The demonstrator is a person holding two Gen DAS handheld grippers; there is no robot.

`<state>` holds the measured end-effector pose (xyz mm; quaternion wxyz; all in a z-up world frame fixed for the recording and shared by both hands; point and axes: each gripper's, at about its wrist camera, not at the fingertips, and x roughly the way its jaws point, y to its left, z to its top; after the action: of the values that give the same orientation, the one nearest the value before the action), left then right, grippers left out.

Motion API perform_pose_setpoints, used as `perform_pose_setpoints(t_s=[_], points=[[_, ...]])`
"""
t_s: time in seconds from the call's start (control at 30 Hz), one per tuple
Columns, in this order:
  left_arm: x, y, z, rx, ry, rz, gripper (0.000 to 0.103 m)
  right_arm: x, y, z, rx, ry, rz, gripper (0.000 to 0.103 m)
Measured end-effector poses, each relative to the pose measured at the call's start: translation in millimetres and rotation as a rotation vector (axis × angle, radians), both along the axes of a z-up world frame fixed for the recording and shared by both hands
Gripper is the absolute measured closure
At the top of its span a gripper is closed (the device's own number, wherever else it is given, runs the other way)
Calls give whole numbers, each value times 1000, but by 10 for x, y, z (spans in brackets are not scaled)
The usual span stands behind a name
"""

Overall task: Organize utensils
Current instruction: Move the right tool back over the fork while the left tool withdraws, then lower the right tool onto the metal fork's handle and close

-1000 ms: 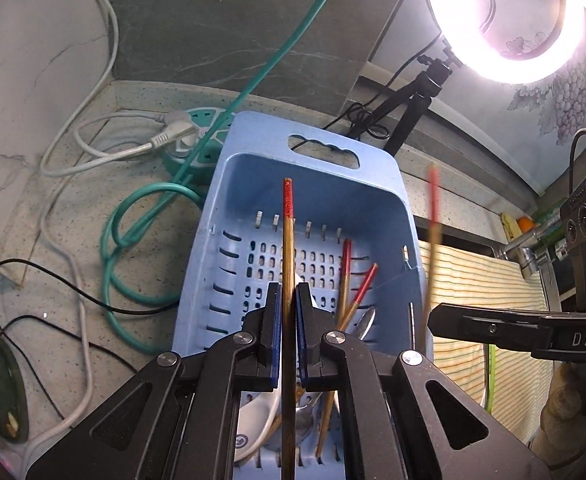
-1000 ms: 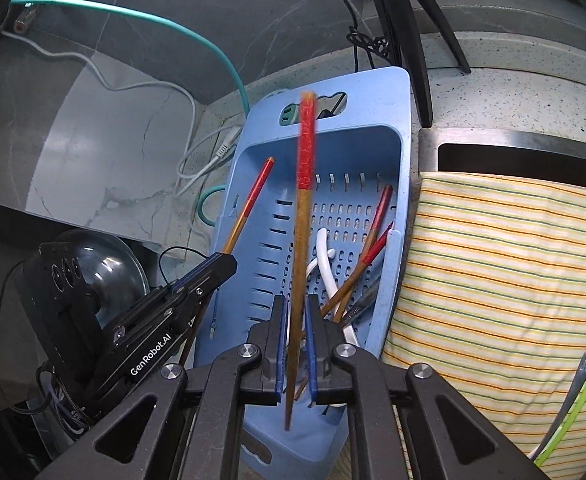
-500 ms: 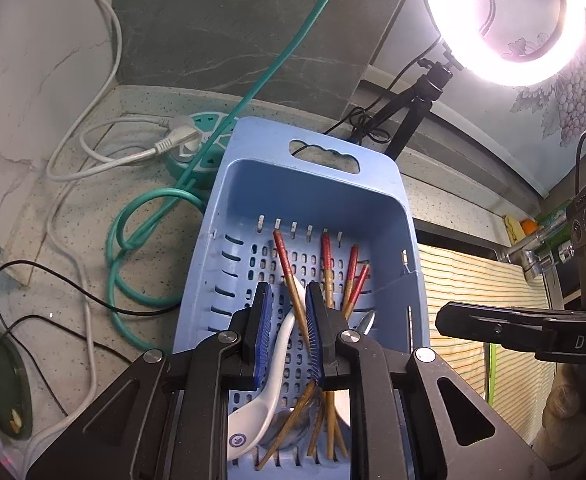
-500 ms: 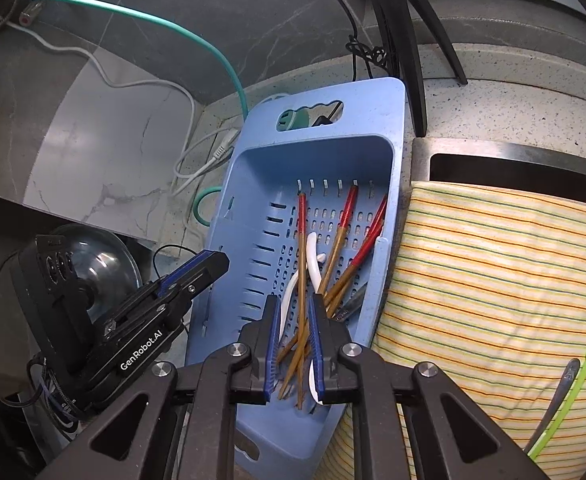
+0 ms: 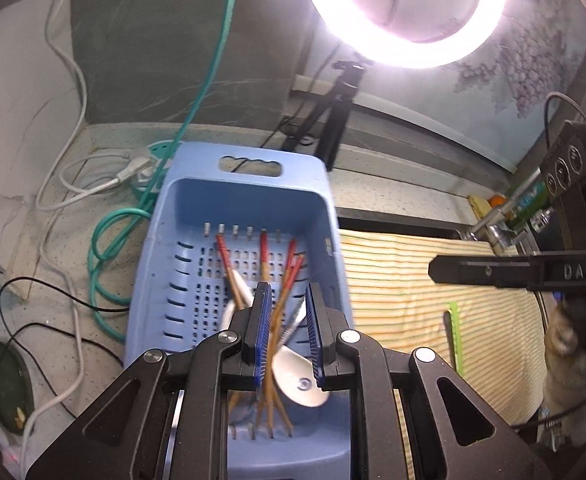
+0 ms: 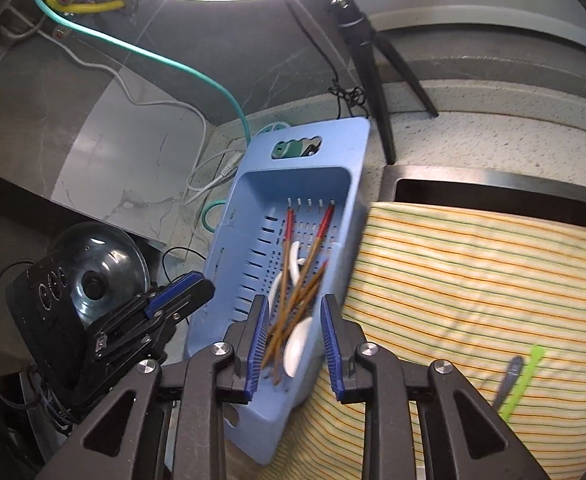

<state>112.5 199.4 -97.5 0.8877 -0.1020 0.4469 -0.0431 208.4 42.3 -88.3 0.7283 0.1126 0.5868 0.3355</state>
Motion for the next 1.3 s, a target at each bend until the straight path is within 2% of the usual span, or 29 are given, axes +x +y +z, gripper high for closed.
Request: perform_pose_setpoints(t_s=[0.1,0.23,0.33,0.53,0.6,0.63,0.83,0.97,1.07,1.17,1.3], points=[[-60,-163,29,7,-5,-33,87,-8,-261,74,-22,-42,-11,78],[-142,-395,40,9,-6,-80,87,-24,-667,148,-11,-73,-32,68],[-213,-572,29,11,-5,-108,82,-72,-923,196,-20,-110,-44,67],[-362,-950,-19,-7,6,-163,82,-170,-1375,202,-12,-148,-63,65],[-424,-1096,-54,-10,17,-182,82,-199,-1487,186,-6,-153,-59,57],[-450,-1158,-60,-6,20,-191,82,-209,-1531,176,1,-148,-56,50],[-670,-1534,-174,-5,56,-222,82,-277,-1677,31,-27,-111,7,50],[-847,-1749,-342,-17,99,-222,82,-317,-1690,-106,-24,-50,51,50],[-951,-1895,-467,-25,128,-215,81,-344,-1695,-213,-6,-8,81,50],[-1042,-1990,-573,-37,147,-191,75,-350,-1700,-327,28,36,88,50],[-1110,-2076,-660,-40,149,-170,75,-341,-1645,-495,36,77,107,50]])
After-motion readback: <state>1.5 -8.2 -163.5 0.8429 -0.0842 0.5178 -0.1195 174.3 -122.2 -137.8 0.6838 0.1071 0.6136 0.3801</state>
